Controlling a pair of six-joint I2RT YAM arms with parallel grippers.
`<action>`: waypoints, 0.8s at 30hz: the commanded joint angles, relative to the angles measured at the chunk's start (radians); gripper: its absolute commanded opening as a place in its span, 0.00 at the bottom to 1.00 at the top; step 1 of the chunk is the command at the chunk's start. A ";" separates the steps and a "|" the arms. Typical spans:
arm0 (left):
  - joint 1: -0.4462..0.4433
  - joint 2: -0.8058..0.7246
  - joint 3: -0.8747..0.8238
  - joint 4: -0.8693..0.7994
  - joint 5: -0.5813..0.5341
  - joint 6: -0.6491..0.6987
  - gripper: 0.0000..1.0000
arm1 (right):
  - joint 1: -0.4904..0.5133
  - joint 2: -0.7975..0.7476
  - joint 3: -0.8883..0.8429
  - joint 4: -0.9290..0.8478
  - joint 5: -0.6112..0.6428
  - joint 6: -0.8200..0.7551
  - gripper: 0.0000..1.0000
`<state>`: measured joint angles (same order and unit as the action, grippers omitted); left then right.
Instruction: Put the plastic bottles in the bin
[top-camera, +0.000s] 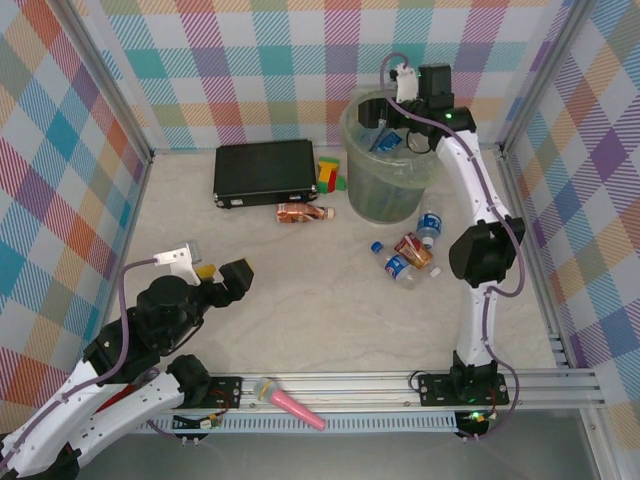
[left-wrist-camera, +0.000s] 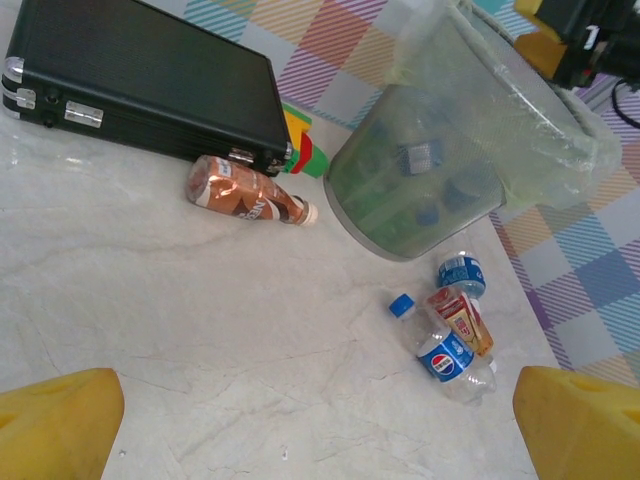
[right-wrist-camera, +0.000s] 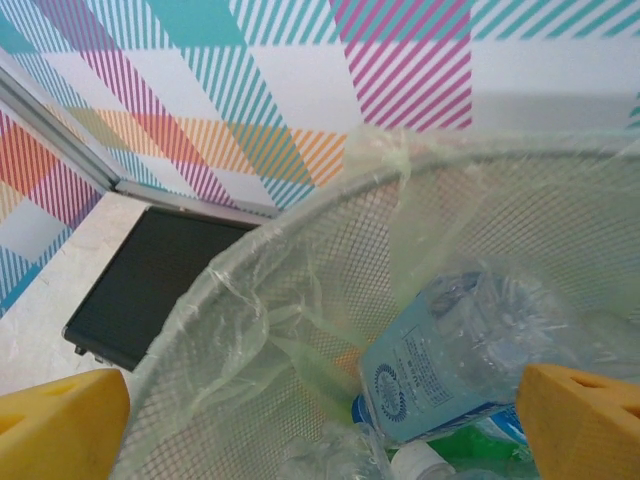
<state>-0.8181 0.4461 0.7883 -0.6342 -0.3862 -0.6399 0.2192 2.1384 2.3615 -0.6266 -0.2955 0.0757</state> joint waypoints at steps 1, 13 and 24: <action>-0.010 -0.008 -0.021 -0.016 -0.002 -0.007 1.00 | -0.002 -0.105 -0.013 0.015 0.016 0.022 0.99; -0.009 0.095 -0.036 0.037 -0.007 -0.004 1.00 | 0.131 -0.430 -0.396 0.114 0.147 0.042 0.99; 0.005 0.175 -0.039 0.022 -0.107 -0.083 1.00 | 0.382 -0.578 -0.737 0.168 0.335 -0.105 0.99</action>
<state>-0.8158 0.6365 0.7574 -0.6151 -0.4461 -0.6868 0.5549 1.5532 1.6512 -0.4938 -0.0410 0.0608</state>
